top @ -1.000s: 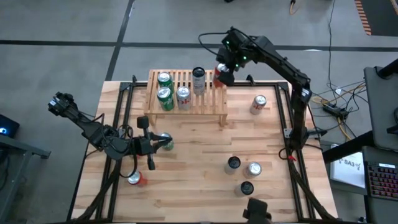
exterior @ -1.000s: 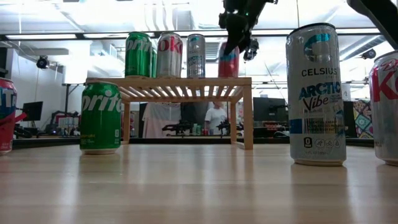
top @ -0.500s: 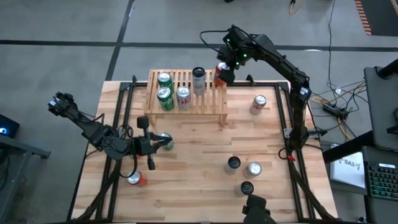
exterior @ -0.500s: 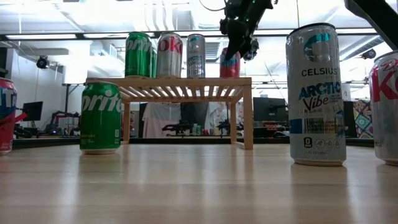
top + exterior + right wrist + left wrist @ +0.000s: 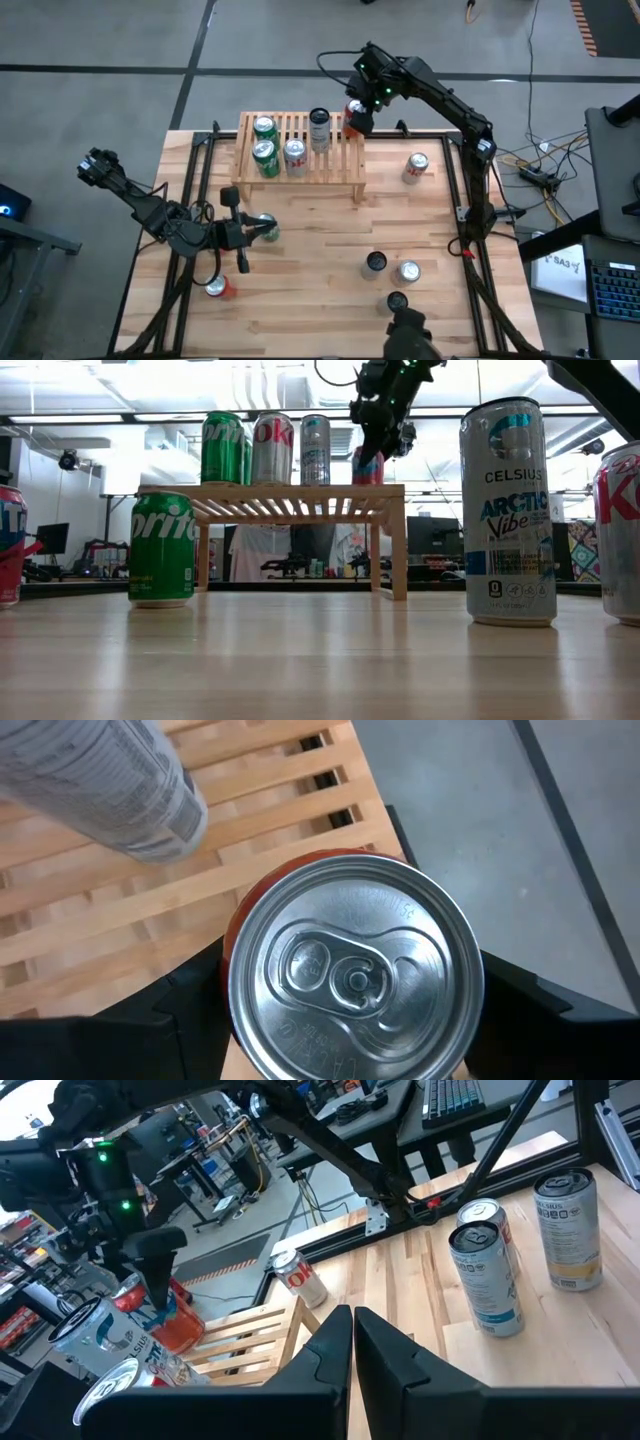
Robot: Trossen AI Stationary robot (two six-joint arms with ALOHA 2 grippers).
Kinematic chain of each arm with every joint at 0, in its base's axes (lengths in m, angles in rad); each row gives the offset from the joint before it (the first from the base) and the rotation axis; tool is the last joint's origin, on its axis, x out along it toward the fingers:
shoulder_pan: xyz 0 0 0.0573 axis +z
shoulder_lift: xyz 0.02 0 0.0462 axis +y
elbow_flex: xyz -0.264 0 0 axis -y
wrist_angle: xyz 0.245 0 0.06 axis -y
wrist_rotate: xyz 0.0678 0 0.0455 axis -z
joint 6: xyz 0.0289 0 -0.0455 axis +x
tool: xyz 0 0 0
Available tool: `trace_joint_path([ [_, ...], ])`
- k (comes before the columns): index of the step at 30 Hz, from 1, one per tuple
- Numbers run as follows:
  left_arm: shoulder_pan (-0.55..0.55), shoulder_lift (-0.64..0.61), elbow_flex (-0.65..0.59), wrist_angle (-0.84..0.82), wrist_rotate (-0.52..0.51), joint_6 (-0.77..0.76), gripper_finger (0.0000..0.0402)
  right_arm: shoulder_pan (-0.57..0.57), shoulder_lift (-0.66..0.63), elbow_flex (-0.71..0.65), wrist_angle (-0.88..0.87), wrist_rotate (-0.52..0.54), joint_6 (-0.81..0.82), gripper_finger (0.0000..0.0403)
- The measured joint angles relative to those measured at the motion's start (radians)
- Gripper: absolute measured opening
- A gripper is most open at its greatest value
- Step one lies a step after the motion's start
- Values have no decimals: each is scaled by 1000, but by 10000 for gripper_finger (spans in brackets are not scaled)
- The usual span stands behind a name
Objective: Place canned beverage on shelf
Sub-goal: Put the right orange soda can on the shelf
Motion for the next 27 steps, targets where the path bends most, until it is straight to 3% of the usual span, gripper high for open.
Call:
trace_joint_path([
  [21, 0, 0, 0, 0, 0, 17, 0, -2, 7, 0, 24, 11, -5, 284],
  [27, 0, 0, 0, 0, 0, 17, 0, -2, 7, 0, 24, 12, -7, 329],
])
